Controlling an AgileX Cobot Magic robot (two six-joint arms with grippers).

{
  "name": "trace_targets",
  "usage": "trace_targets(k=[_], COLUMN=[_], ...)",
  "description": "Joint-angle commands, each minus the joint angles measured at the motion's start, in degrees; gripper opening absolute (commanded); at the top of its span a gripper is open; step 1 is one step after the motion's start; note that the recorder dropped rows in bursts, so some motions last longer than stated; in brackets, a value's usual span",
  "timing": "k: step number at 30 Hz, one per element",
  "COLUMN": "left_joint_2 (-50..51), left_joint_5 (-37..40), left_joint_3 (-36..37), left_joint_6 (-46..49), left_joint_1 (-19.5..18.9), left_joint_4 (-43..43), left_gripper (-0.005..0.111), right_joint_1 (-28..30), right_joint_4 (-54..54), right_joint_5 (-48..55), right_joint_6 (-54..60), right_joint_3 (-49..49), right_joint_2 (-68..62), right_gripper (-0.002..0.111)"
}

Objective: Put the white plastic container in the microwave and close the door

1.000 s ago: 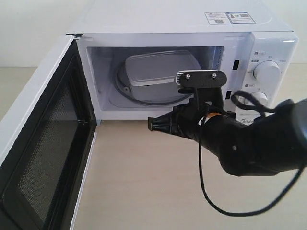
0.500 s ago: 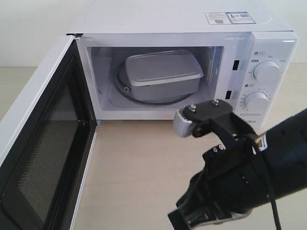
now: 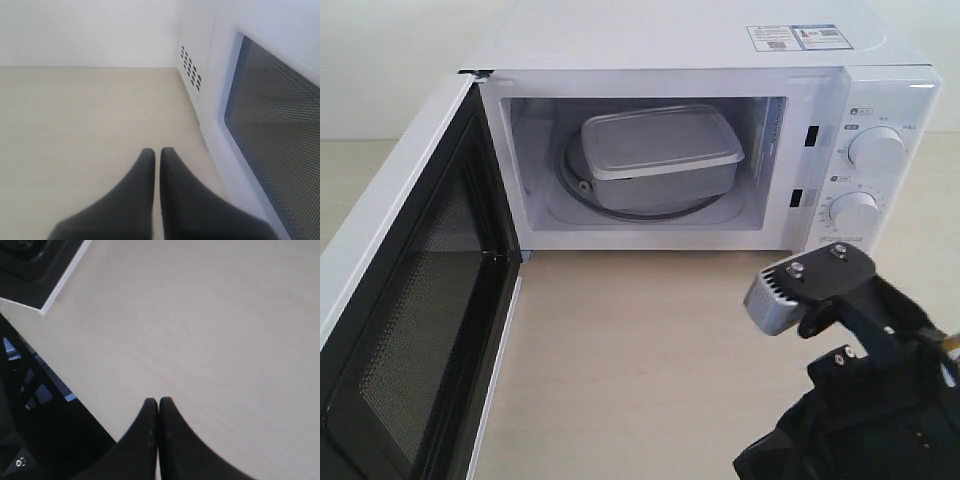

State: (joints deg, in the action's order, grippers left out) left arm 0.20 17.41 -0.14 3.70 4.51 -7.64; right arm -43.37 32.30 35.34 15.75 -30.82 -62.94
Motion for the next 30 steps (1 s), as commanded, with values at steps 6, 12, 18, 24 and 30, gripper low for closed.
trace_targets(k=[6, 12, 18, 24, 30], left_joint_2=[-0.2, -0.2, 2.29, 13.89, 23.02], left_joint_5=[-35.61, -37.0, -8.57, 24.36, 35.79], left_joint_3=[0.14, -3.32, -17.06, -31.04, -40.41], left_joint_6=[-10.65, -24.97, -25.4, -21.15, -9.34], left_joint_1=[-0.07, -0.07, 0.05, 0.05, 0.05], left_joint_4=[-2.43, -0.52, 6.17, 1.8, -7.84], left_gripper=[0.004, 0.004, 0.004, 0.004, 0.004], right_joint_1=[0.02, 0.02, 0.02, 0.02, 0.02], right_joint_4=[0.07, 0.07, -0.54, -0.54, -0.81], right_joint_5=[4.71, 5.18, 7.59, 7.59, 7.59], right_joint_6=[-4.71, -6.83, -6.83, -6.83, -6.83], right_joint_3=[0.17, 0.06, -0.02, -0.02, -0.02], right_joint_2=[19.1, 24.67, 25.07, 25.07, 25.07], right_gripper=[0.0, 0.0, 0.0, 0.0, 0.0])
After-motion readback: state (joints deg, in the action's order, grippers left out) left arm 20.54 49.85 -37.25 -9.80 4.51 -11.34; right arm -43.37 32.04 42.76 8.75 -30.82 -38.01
